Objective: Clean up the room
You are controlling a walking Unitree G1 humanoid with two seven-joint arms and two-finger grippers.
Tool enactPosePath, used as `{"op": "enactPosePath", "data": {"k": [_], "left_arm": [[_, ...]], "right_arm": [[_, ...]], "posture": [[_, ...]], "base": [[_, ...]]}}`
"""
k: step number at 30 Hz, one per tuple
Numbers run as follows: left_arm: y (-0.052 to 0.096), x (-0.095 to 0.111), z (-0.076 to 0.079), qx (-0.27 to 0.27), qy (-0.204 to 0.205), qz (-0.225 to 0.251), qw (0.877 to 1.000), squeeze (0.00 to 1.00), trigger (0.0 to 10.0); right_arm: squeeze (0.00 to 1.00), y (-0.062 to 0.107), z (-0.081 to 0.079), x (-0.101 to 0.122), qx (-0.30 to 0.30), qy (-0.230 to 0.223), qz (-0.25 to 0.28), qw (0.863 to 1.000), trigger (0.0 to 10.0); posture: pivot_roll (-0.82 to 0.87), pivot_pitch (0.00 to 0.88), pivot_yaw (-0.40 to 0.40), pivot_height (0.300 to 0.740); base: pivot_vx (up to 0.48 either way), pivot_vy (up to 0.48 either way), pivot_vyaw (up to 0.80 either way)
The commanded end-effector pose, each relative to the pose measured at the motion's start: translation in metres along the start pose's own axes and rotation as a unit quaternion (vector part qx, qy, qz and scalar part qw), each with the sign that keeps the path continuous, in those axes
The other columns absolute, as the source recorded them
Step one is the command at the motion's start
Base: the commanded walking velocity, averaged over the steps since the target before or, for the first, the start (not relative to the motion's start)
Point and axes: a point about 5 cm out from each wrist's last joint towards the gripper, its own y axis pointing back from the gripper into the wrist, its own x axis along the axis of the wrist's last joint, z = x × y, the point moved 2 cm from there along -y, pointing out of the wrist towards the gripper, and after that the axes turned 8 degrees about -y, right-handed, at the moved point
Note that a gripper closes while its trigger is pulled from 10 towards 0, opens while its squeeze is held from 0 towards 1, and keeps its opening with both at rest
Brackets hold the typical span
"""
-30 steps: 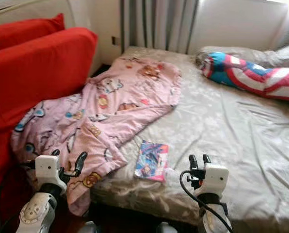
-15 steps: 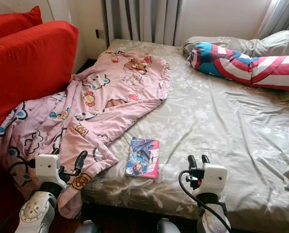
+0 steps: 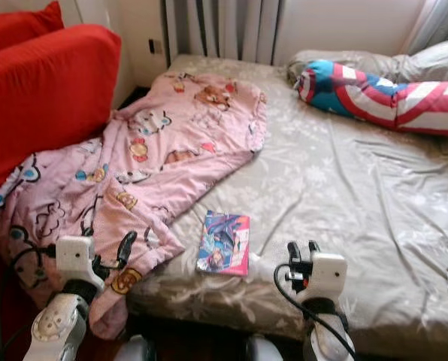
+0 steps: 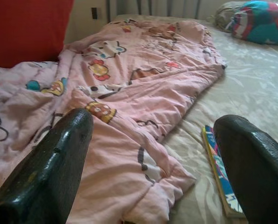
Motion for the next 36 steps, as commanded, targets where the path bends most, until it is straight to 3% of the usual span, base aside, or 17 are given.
{"op": "enactPosePath", "data": {"k": [1, 17, 20, 26, 36], "left_arm": [[0.0000, -0.0020, 0.0041, -0.008, 0.001, -0.008, 1.000, 0.00, 10.0], [-0.0017, -0.0015, 0.0061, -0.008, 0.005, -0.007, 1.000, 0.00, 10.0], [-0.0027, -0.0020, 0.0098, -0.016, 0.003, -0.008, 1.000, 0.00, 10.0], [-0.0033, -0.0018, 0.0111, -0.018, 0.006, -0.007, 1.000, 0.00, 10.0], [-0.0039, -0.0024, 0.0098, -0.018, 0.004, -0.007, 1.000, 0.00, 10.0]], "right_arm": [[0.00, 0.0017, 0.0002, 0.0006, 0.002, 0.006, 0.000, 1.000, 10.0], [0.00, -0.0006, -0.0023, 0.0014, 0.008, 0.008, 0.000, 1.000, 10.0], [0.00, -0.0025, -0.0045, 0.0011, 0.017, 0.024, -0.004, 1.000, 10.0], [0.00, -0.0019, -0.0090, -0.0017, 0.031, 0.019, -0.008, 0.999, 10.0], [0.00, -0.0027, -0.0077, -0.0040, 0.025, 0.007, -0.011, 1.000, 10.0]], "posture": [[-0.08, 0.077, -0.054, 0.617], [-0.08, 0.073, -0.056, 0.617], [-0.08, 0.068, -0.055, 0.617], [-0.07, 0.065, -0.056, 0.617], [-0.07, 0.064, -0.055, 0.617]], "base": [[0.000, 0.000, 0.00], [0.000, 0.000, 0.00], [0.000, 0.000, 0.00], [0.000, 0.000, 0.62], [0.000, 0.000, 0.00]]}}
